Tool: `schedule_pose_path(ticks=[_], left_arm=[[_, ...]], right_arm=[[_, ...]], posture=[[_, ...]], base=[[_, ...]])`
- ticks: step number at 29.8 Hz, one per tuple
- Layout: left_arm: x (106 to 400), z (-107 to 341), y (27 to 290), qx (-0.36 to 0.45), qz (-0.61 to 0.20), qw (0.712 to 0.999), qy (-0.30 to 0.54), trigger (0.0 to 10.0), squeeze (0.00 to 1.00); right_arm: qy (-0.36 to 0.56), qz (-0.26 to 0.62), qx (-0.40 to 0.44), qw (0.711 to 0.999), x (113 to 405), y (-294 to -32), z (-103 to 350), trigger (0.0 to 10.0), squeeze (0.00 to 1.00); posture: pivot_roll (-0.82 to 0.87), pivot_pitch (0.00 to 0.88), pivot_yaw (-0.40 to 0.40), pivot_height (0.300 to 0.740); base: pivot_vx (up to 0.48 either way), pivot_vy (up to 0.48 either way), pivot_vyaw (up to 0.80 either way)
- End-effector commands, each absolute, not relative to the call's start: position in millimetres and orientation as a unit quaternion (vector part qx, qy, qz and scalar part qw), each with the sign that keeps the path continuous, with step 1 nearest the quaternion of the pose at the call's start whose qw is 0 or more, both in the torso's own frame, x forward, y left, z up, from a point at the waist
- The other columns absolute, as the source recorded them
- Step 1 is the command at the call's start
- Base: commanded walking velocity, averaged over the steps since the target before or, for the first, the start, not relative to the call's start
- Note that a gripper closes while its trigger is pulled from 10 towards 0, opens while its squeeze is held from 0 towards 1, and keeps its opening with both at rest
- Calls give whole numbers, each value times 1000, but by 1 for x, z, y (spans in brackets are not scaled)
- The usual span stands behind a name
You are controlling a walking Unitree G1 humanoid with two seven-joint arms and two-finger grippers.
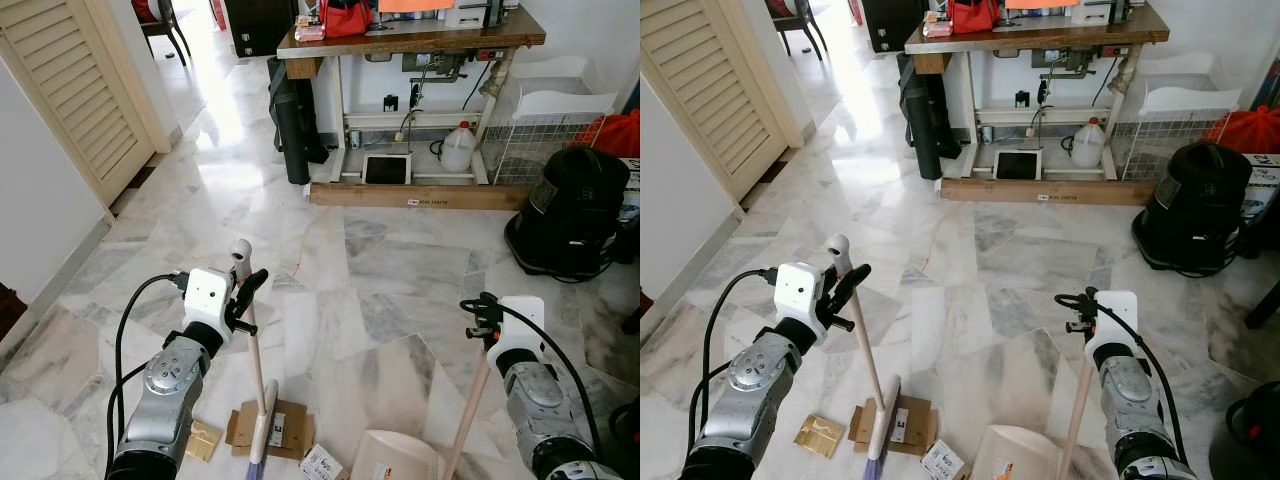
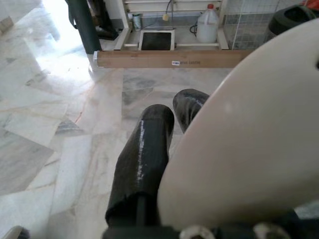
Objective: Sweep floor
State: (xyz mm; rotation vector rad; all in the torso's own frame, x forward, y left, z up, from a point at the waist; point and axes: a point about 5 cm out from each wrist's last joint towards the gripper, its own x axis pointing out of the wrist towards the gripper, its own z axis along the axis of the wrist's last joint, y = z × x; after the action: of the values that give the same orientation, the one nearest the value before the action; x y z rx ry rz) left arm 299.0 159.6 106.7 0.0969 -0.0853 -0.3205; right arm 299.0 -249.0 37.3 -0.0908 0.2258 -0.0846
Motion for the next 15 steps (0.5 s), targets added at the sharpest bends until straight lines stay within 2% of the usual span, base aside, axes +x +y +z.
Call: schedule_pose_path(ticks=[1,2,3,4,15], left_arm=[[304,115,164,55,-147,986,-59,10000,0],[304,116,164,55,-145,986,-60,10000,0],[305,116,165,57,-140,987,-62,10000,0],[305,116,166,57,-139,987,-62,10000,0],[304,112,162,45,-152,986,-48,10000,0]], right_arm=[[107,-35,-60,992,306,-244,43,0,0],[106,-36,-61,992,306,-244,43,0,0],[103,-43,-70,991,307,-242,44,3020,0],[101,-44,-74,991,308,-241,45,10000,0],[65,13,-133,989,316,-226,56,10000,0]], posture=[[70,0,109,740],[70,0,109,740],[71,0,107,740],[72,0,107,740],[68,0,99,740]], base=[[0,0,0],[0,0,0],[0,0,0],[0,0,0],[0,0,0]])
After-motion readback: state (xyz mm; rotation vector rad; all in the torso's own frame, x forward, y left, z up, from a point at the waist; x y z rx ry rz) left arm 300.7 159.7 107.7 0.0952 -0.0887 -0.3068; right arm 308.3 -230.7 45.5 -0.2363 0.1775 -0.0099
